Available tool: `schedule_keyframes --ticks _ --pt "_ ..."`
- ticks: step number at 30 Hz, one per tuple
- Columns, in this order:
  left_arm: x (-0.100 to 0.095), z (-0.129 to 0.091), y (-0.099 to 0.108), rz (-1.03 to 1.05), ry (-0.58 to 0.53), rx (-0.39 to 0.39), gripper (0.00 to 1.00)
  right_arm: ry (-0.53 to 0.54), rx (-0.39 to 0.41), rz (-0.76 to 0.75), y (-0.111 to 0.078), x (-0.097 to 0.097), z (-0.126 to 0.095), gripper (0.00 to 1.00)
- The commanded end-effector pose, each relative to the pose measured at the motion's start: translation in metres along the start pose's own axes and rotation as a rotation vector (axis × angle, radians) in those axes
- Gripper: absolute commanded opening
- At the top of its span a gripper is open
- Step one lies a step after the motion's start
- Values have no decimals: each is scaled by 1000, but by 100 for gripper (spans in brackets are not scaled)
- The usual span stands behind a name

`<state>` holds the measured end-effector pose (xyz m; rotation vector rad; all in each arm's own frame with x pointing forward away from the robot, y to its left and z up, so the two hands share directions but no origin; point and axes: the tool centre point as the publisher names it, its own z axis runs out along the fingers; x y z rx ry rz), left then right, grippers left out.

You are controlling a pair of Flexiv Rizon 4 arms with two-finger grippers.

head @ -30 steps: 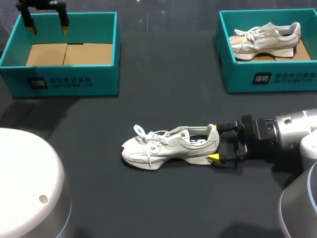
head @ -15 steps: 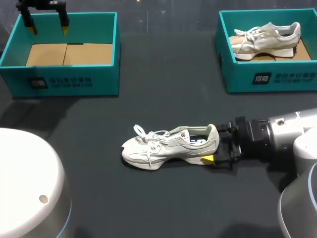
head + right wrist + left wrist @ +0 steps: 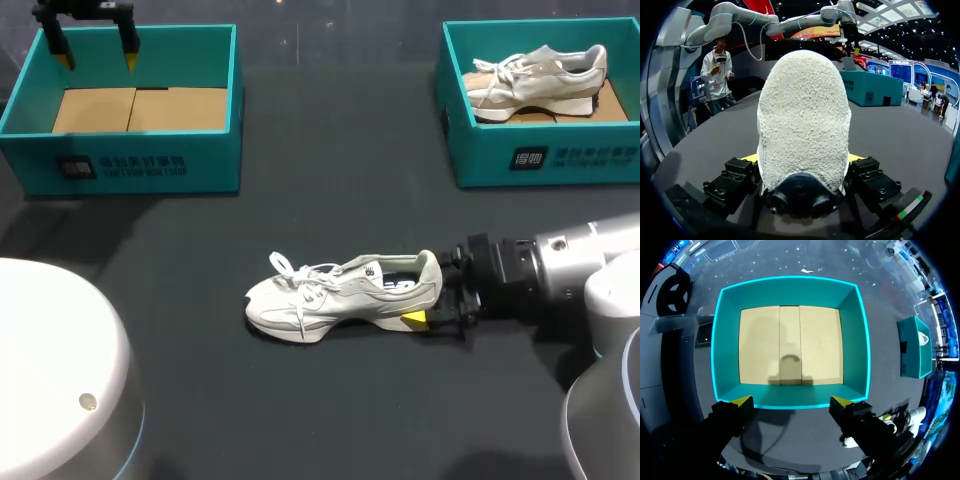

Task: Take the shoe out of the shoebox, open the shoe tongue, remove and reinsert the insole, then place the shoe into the shoebox

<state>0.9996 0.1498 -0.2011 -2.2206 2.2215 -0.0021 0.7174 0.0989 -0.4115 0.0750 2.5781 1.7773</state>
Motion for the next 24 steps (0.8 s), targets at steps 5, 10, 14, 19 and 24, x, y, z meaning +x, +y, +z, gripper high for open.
schedule_keyframes --ticks 5,10,14,19,24 --pt "0 -1 0 0 0 -1 100 23 23 -6 1 0 0 0" --pt "0 -1 0 0 0 -1 100 21 23 -5 1 1 -4 0" --pt "0 -1 0 0 0 -1 100 10 13 6 1 2 -3 0" --pt "0 -1 0 0 0 -1 100 10 9 7 0 2 -4 0" --pt "0 -1 0 0 0 -1 100 10 9 7 0 2 -4 0"
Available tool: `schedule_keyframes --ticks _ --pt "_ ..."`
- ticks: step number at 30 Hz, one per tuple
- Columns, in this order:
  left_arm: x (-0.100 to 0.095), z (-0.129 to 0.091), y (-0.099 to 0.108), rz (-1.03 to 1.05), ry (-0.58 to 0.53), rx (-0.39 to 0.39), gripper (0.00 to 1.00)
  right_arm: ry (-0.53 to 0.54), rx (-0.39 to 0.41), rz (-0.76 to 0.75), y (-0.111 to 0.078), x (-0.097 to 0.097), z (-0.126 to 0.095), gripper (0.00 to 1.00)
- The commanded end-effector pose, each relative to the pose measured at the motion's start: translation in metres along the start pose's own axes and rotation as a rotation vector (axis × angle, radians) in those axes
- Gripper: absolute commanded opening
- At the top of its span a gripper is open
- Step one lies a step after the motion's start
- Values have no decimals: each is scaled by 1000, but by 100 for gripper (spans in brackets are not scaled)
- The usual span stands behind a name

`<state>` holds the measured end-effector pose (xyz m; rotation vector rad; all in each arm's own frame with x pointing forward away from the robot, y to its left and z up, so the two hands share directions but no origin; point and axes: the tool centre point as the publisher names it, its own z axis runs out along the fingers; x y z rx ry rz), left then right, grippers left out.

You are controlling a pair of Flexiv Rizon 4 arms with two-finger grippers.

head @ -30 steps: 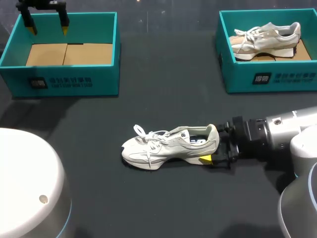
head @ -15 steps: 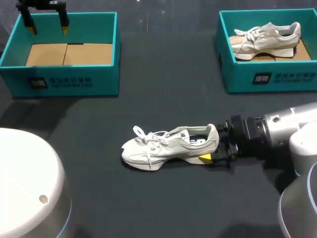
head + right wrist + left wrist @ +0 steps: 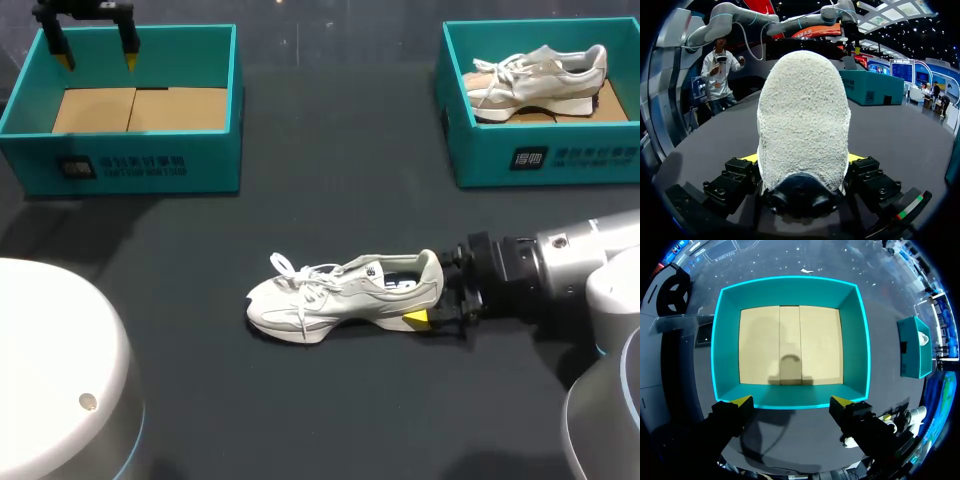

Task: Take the shoe out of the shoebox, open the shoe tongue, remove and reinsert the insole, then place the shoe into the shoebox

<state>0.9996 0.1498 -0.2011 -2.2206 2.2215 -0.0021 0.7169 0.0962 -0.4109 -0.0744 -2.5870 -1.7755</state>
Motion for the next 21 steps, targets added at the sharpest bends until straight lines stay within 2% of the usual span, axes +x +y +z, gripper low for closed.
schedule_keyframes --ticks 1,10,12,17,21 --pt "0 -1 0 0 0 -1 100 0 4 1 1 1 -1 0" --pt "0 -1 0 0 0 -1 100 0 4 1 1 1 -1 0" --pt "10 1 4 -44 -31 -7 100 0 4 1 1 1 -1 0" --pt "28 -2 26 -75 -37 -8 100 0 4 1 1 1 -1 0" --pt "48 -12 59 -105 -2 18 100 0 4 1 1 1 -1 0"
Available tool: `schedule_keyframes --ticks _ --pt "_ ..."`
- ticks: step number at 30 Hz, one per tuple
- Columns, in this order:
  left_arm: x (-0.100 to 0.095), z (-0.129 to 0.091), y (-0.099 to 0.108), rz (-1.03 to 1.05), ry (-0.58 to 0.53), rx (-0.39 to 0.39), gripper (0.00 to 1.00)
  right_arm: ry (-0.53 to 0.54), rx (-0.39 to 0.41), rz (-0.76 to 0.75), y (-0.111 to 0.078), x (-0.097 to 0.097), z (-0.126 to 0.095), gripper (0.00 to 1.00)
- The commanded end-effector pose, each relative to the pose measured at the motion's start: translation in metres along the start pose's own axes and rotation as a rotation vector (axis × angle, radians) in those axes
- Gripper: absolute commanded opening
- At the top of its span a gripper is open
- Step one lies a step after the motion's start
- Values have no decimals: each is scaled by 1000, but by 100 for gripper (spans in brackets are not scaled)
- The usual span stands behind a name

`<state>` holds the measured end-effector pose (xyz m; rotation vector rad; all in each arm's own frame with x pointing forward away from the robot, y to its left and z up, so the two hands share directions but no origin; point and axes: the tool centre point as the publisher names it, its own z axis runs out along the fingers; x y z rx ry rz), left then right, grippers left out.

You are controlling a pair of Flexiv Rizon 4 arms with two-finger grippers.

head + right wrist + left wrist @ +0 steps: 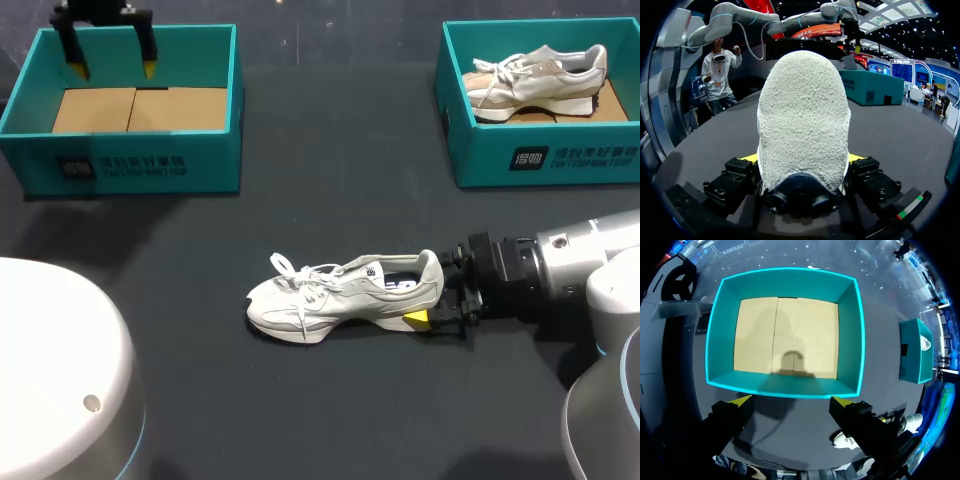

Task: Take the shoe out of the shoebox, open the shoe tongue, remove and reinsert the insole, then place the shoe into the shoebox

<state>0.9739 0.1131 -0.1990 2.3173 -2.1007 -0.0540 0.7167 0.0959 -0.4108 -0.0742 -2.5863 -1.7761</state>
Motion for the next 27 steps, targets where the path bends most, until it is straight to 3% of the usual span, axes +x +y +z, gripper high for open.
schedule_keyframes --ticks 1,7,20,27 --pt "11 -11 43 -3 23 44 100 0 5 1 1 1 -1 0" --pt "42 -19 90 -4 30 107 100 0 5 1 1 1 -1 0" --pt "125 -26 165 32 5 20 100 0 5 1 1 1 -1 0" --pt "125 -26 165 32 5 20 100 0 5 1 1 1 -1 0"
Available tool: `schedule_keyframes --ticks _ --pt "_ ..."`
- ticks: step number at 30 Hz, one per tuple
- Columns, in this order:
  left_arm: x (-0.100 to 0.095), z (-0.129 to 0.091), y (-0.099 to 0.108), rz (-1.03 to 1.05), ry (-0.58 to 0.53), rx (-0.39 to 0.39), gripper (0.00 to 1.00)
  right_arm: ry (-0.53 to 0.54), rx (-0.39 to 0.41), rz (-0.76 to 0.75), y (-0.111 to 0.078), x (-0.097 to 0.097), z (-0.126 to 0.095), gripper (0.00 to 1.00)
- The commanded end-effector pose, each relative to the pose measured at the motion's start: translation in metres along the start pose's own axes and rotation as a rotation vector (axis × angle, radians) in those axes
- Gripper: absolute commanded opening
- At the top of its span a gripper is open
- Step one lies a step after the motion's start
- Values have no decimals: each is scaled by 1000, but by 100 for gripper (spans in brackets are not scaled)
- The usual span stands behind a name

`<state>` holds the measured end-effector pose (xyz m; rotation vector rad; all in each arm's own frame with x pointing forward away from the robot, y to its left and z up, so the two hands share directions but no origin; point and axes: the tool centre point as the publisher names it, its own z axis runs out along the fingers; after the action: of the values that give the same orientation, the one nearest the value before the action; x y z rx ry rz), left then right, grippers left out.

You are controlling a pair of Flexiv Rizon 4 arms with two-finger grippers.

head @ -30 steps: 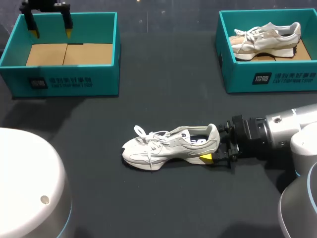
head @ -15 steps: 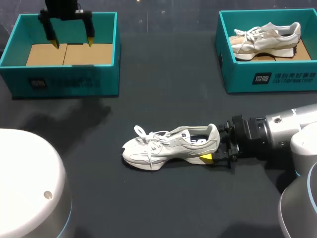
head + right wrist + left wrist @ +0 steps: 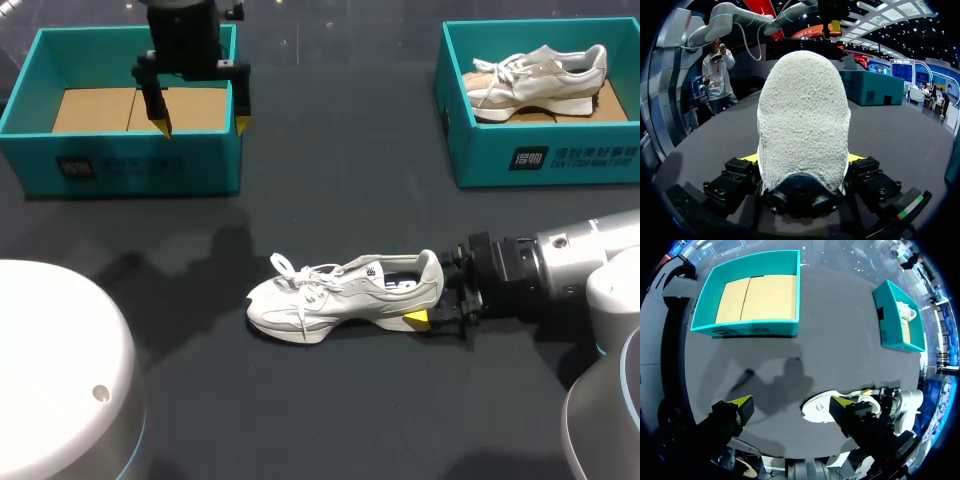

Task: Take the shoe out of the shoebox, open the shoe tongue, remove and reinsert the insole, then place the shoe into the shoebox

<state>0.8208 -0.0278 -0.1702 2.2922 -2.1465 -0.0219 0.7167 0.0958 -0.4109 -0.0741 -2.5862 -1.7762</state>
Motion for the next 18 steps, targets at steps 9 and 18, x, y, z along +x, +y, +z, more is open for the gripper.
schedule_keyframes --ticks 9,18 --pt "0 0 -2 0 -1 -3 100 0 5 1 1 1 0 0" --pt "36 19 28 -43 -53 -5 100 0 5 1 1 1 0 0"
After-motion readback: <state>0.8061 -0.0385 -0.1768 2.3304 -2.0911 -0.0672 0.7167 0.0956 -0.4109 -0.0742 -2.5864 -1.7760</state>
